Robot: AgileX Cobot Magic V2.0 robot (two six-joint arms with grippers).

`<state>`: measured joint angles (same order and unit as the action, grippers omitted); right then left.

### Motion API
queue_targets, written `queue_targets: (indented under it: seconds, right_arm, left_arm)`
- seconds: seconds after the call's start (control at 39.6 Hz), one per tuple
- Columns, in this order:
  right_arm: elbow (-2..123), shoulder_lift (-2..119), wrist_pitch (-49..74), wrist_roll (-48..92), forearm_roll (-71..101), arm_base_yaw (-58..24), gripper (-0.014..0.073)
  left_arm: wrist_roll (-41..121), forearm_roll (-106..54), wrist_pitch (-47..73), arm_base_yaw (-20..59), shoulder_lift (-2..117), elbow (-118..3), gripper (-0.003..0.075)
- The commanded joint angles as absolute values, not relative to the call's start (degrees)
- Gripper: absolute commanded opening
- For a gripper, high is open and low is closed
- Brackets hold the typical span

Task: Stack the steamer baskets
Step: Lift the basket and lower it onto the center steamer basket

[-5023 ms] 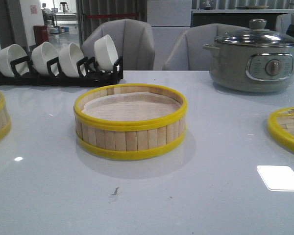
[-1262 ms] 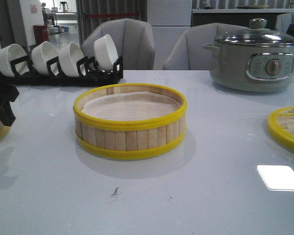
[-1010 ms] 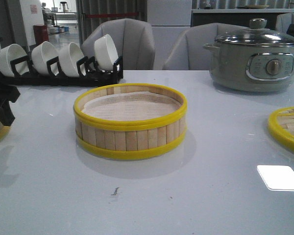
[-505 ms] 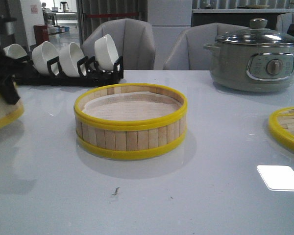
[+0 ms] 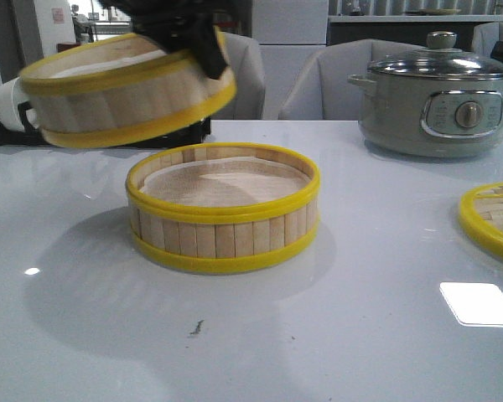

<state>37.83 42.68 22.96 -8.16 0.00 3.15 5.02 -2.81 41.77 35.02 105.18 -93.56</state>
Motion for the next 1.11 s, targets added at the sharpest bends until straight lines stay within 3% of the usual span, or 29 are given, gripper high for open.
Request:
queue_targets:
  seconds: [0.0,0.23,1.09]
  right_arm:
    - [39.5,42.8,18.0,-7.5,-0.4,3.4,0.0373]
    - [39.5,42.8,18.0,-7.5,-0.4,3.4,0.0373]
    - [39.5,42.8,18.0,-7.5,-0.4,3.4,0.0373]
  left_arm:
    - [5.1,-1.2,38.5,39.4,104.9,-97.1,0.0085]
    - [5.1,0.5,38.9,43.8,110.6,-99.2,0.0085]
    - [5.1,-4.3,39.0,44.5,113.5,-100.9,0.0085]
